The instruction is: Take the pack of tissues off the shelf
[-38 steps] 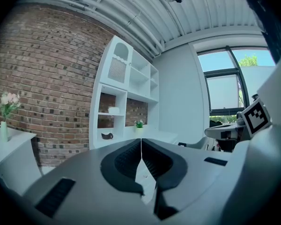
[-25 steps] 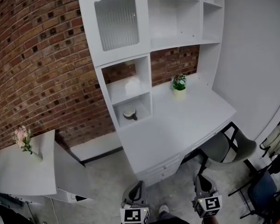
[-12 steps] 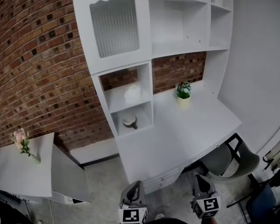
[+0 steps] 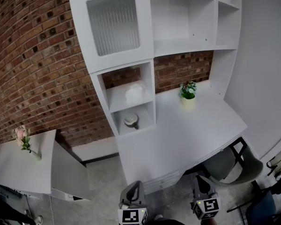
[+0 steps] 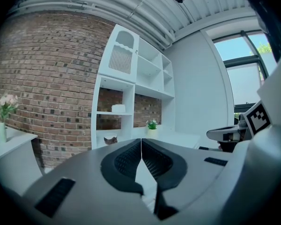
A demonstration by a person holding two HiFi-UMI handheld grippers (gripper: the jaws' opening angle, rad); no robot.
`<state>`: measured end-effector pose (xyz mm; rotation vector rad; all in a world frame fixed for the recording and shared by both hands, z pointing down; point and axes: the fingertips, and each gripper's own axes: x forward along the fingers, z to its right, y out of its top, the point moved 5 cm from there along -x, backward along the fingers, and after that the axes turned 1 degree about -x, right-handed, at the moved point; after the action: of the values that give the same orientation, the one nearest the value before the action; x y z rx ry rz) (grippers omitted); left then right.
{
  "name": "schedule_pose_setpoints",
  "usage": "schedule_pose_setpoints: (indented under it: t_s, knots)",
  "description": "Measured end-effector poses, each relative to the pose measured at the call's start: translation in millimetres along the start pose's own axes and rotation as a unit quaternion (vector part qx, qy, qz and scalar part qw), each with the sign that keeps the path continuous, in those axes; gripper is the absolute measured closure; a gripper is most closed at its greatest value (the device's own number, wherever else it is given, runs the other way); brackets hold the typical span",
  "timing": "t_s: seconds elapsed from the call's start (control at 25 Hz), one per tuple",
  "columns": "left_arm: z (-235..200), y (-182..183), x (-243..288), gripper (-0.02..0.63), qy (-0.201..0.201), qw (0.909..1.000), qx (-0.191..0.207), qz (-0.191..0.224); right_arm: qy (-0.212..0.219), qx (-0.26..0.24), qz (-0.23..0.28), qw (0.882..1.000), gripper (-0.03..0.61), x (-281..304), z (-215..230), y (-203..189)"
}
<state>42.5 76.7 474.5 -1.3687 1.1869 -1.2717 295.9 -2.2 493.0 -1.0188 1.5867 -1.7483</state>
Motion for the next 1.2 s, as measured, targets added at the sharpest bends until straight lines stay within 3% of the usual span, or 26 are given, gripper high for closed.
schedule_pose_setpoints:
  t_s: [0.48,1.2]
  knots:
    - [-18.5,-7.7,13.9,0.602,-0.001,1.0000,0.001,-0.004,0.001,0.013,-0.001,1.000,0.575,21.7,-11.3,-9.2]
    - [-103.7,24.4,82.4,0.602,-0.032,0.9994,0.008,0.010,-0.004,0.008,-0.003,1.000,0.575,119.6,-57.2,14.4]
